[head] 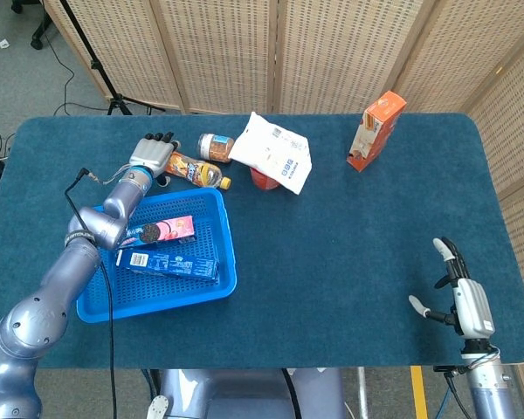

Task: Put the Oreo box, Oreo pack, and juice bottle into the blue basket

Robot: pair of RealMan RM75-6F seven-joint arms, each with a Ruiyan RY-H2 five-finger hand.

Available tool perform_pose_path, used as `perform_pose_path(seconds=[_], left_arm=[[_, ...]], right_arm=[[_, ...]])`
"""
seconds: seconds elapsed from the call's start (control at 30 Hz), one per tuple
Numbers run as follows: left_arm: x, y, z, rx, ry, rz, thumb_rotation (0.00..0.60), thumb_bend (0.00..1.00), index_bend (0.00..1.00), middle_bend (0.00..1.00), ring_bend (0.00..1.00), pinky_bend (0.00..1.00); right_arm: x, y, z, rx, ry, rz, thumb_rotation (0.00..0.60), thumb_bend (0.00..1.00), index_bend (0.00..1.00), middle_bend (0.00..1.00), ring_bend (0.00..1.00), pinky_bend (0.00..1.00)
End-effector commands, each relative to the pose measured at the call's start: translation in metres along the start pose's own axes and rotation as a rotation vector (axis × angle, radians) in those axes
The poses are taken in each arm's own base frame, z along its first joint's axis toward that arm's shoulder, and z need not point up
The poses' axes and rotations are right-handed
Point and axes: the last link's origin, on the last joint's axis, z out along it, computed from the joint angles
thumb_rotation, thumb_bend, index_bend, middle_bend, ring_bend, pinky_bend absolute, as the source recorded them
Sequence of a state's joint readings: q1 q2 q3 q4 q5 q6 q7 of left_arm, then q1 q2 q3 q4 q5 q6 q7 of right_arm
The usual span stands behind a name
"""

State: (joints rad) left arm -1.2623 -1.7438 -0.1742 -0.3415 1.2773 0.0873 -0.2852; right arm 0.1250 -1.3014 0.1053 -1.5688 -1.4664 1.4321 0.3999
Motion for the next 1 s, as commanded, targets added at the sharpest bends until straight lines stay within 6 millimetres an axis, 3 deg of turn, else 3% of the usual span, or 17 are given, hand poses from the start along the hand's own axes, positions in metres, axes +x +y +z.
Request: perform_pose_path(seconds=[0.03, 1.0], left_arm=[[-0.001, 0.004, 0.001, -0.001, -0.001, 0.012, 0.6, 0.32, 0.17, 0.0, 0.0, 0.09], [-0.027, 0.018, 0.007, 0.024, -0.046, 0.054, 0.6, 0.33, 0.17, 0.0, 0.0, 0.09]], right_arm=[[0.002, 0.0, 0.0, 0.002, 0.006, 0.005, 0.6, 0.23, 0.0, 0.0, 0.0, 0.46], [0.006, 0.006, 0.0, -0.001, 0.024, 0.01, 0.6, 0.23, 0.0, 0.0, 0.0, 0.46]])
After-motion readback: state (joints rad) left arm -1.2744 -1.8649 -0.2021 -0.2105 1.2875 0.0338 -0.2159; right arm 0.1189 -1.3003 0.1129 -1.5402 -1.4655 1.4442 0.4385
